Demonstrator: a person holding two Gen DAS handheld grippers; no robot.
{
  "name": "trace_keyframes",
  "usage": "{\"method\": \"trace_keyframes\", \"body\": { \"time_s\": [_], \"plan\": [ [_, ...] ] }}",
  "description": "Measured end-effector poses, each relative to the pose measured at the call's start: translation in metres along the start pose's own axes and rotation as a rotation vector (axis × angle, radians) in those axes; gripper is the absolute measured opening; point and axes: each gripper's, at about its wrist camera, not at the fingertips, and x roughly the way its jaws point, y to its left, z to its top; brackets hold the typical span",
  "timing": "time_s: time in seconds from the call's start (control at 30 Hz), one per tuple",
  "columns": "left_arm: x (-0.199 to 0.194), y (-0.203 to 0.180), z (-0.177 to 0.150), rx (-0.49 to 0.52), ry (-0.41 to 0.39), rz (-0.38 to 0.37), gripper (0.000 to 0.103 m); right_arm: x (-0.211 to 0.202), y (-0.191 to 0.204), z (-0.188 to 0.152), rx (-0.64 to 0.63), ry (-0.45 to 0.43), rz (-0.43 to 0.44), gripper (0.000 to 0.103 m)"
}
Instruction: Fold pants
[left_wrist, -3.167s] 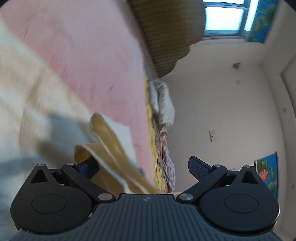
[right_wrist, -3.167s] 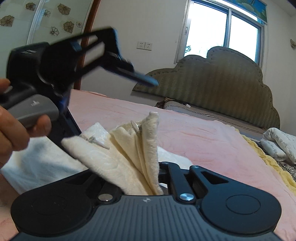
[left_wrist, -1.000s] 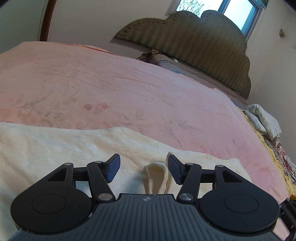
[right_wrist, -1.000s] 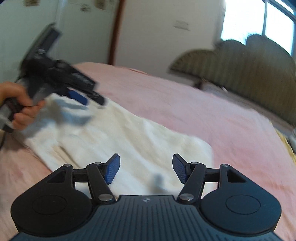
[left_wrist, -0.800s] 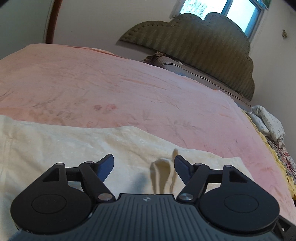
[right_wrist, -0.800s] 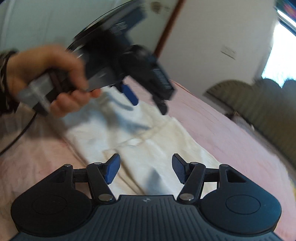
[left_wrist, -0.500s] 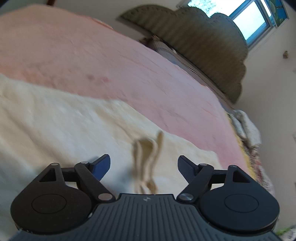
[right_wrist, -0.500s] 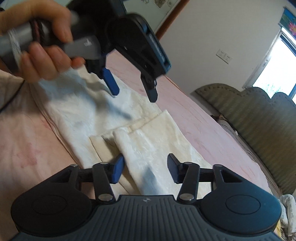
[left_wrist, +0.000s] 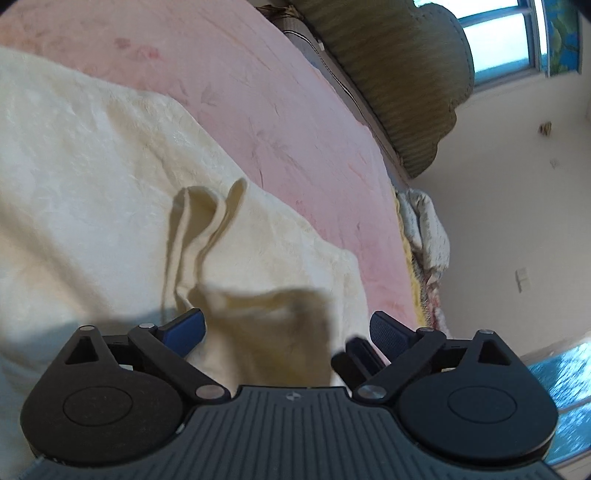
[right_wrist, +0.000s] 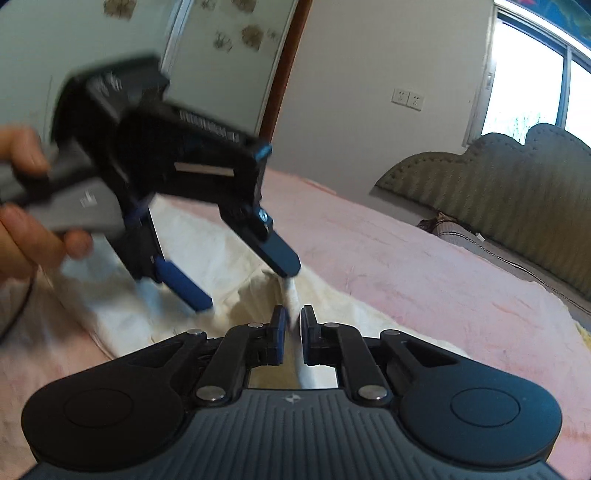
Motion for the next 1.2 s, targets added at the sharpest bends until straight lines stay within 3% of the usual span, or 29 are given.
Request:
{"method": "trace_keyframes", "body": {
  "time_s": [0.2,0.47,0.6,0.67,0.77,0.87,0.97,1.1,1.2],
  "plan": [
    [0.016,0.016,0.009,-0.162,0.012,-0.068,0.095,-0.002,0.008,0.003,-0.014,-0.016,0.022,0.009],
    [-0.028,0.018,0.005,-0.103,-0.094,0.009,0.095,-0.007,0.026,-0.012,-0.115,0.070,0.038,0.012],
    [-0.029,0.000,0.003,-0.024,-0.065,-0.063,0.095,-0.003,0.033,-0.016,-0.093,0.068,0.030,0.012],
    [-0.024,-0.016,0.001,0.045,-0.048,-0.094,0.095,0.006,0.033,-0.016,-0.082,0.095,-0.007,0.012],
    [-0.004,-0.031,-0.003,0.136,-0.006,-0.121,0.097,0.021,0.028,-0.021,-0.040,0.179,0.018,0.012],
    [0.018,-0.022,-0.003,0.092,0.018,-0.027,0.096,0.017,0.036,-0.025,-0.092,0.192,0.020,0.012],
    [0.026,-0.022,0.007,0.125,-0.022,-0.048,0.096,0.007,0.031,-0.025,-0.084,0.169,0.019,0.012],
    [0.037,-0.032,0.026,0.204,-0.097,0.048,0.096,0.001,-0.002,-0.024,-0.030,0.152,-0.127,0.012],
    [0.053,-0.019,0.034,0.160,-0.082,0.096,0.093,0.001,-0.040,-0.028,0.063,0.179,-0.211,0.012]
  ]
}}
